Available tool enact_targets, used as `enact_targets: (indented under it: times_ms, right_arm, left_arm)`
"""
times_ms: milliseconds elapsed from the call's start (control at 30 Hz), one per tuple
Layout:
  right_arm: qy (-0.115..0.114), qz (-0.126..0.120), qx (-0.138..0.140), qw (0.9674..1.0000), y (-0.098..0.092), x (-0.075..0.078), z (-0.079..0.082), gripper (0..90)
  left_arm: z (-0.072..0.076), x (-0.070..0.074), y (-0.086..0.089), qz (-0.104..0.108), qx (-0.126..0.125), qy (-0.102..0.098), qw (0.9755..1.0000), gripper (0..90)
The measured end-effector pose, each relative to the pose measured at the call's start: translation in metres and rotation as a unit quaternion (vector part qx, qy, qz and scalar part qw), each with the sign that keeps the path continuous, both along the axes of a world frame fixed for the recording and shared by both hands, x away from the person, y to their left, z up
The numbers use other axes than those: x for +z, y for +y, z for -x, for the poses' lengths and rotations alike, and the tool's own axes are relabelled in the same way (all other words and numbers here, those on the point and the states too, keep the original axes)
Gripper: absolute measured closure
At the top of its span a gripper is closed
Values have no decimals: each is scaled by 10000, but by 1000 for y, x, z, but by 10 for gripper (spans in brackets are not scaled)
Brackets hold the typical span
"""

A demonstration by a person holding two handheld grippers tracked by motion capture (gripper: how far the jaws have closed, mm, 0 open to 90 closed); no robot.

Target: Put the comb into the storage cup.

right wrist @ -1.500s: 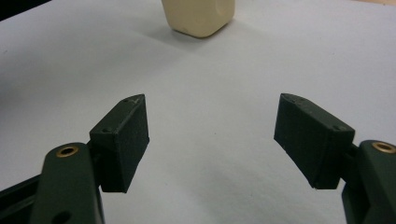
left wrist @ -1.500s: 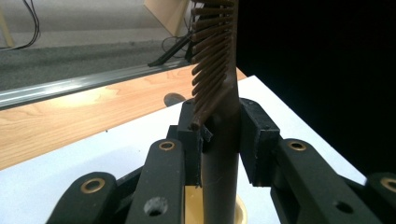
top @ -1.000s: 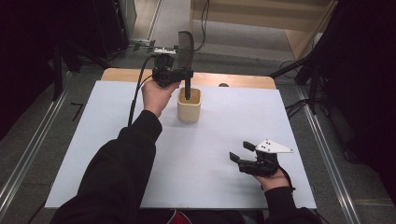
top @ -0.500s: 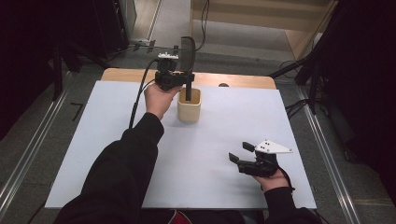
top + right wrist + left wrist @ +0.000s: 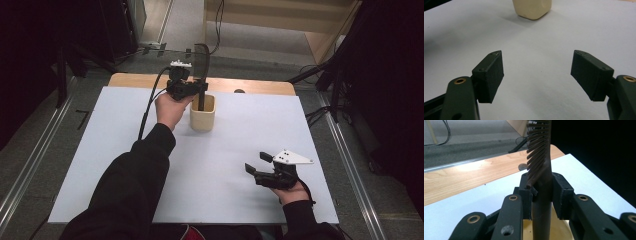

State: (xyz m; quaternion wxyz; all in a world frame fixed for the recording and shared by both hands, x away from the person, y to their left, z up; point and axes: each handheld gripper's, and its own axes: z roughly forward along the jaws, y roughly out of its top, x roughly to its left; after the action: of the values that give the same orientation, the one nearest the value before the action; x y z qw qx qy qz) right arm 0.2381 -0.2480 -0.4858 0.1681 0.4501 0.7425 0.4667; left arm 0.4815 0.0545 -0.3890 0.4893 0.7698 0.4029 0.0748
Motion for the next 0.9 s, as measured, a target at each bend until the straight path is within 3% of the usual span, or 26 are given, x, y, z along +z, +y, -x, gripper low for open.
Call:
enact_targets:
  times_ms: [900]
  right_arm:
    - [-3, 2, -3, 10000, 0, -1, -1, 243]
  left_arm:
    - [6, -21, 0, 43, -93, -51, 9999, 724]
